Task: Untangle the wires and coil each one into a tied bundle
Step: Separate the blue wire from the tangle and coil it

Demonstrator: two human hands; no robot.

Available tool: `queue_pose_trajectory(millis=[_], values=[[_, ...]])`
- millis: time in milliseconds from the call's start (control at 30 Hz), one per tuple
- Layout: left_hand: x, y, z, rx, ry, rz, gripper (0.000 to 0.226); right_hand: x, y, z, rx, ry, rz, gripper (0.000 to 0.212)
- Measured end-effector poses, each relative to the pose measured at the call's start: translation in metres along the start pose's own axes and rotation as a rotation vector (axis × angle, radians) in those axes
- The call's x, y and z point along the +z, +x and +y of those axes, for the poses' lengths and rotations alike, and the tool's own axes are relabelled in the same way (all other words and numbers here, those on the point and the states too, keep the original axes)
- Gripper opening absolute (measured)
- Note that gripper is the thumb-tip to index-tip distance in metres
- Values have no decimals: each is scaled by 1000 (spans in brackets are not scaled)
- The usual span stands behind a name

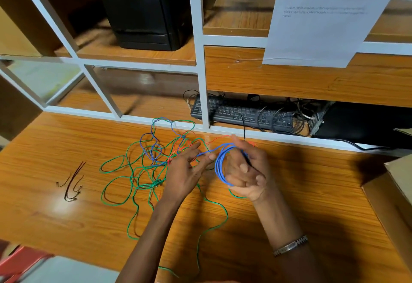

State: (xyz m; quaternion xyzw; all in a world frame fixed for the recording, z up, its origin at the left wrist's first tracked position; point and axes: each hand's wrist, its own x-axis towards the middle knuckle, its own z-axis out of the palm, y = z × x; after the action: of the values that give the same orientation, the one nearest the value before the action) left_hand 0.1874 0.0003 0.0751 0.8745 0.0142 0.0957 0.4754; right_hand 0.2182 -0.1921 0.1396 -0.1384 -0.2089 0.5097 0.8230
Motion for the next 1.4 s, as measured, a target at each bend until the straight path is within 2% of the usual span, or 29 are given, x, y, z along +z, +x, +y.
queue_pose_trajectory(millis=[100,200,267,367,433,500,567,667,767,833,867,933,1000,1067,1100,1167,1200,1233,1333,1400], values=[[3,5,12,88,153,120,33,-1,6,-7,-200,160,-86,73],[2,5,20,100,245,130,23,-1,1,-23,-379,311,-114,66],[2,0,13,51,287,134,25,3,-3,-38,-566,360,19,54],[-2,-10,-2,14,285,104,33,-1,-15,-61,-870,349,358,48],[-3,-16,-11,23,324,101,30,-6,-24,-69,-962,363,408,49],[-3,-15,-15,-8,335,129,24,-8,-28,-70,-952,349,488,48],[-3,-11,-23,-74,247,116,23,-8,-29,-66,-869,247,603,45],[-10,-3,-26,-142,185,50,35,-7,-21,-58,-591,36,738,37],[-22,0,-17,-173,408,129,37,-10,-17,-48,-353,-64,756,36],[-31,-2,-2,-179,517,214,35,-10,-14,-42,-276,-68,730,37],[-36,-4,7,-181,503,207,37,-9,-13,-41,-267,-52,711,37],[-42,-4,24,-207,196,48,41,-6,-11,-40,-284,-1,659,42],[-38,-7,40,-279,-194,-212,43,-5,-12,-42,-323,55,571,46],[-29,-12,47,-312,-325,-407,44,-7,-13,-44,-403,137,434,49],[-21,-15,45,-296,-358,-450,41,-10,-14,-45,-462,185,357,52],[-6,-18,39,-226,-456,-410,28,-16,-18,-50,-577,333,251,51],[-1,-17,37,-184,-483,-364,23,-19,-20,-54,-643,386,257,44],[2,-15,34,-139,-465,-327,21,-23,-25,-57,-712,420,297,36],[8,-10,22,-56,-341,-273,20,-36,-37,-63,-813,477,412,49],[14,-11,15,-55,-247,-214,16,-36,-40,-66,-851,399,479,45]])
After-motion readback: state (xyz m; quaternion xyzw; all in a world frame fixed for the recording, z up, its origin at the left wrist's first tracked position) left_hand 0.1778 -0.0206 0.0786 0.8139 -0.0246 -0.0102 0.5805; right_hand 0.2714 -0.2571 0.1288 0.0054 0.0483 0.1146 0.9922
